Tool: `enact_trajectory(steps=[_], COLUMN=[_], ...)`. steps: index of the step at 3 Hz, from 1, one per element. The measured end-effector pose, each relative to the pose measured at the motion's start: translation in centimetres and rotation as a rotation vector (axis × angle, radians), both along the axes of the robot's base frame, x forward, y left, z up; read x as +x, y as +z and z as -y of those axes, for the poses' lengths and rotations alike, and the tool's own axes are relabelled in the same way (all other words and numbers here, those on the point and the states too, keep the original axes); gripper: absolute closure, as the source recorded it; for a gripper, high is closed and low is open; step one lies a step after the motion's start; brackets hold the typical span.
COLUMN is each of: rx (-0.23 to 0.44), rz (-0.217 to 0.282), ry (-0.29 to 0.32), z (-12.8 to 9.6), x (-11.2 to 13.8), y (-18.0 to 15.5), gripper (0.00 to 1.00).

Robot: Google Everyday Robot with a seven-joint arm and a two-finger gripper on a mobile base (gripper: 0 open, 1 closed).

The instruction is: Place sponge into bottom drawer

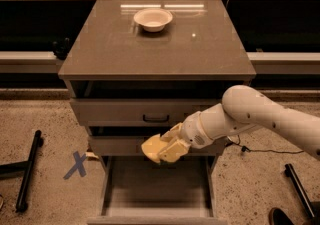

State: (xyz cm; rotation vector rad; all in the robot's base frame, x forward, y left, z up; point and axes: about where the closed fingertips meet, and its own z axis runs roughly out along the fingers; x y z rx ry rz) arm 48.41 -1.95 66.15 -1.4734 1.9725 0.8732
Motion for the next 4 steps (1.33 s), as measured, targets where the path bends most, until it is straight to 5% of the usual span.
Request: enact_trajectory(steps=[1,3,4], rx=[0.006,-0.059,-0.032], rz=[-0.002,-0.048,-0.103], ry=[-0.048,-0.228,-0.286], z=[0.3,2.2,2.1], x=[0.4,3.2,4.3], y=[-2.0,-12.6,-18.0], gripper=[1.0,1.0,1.0])
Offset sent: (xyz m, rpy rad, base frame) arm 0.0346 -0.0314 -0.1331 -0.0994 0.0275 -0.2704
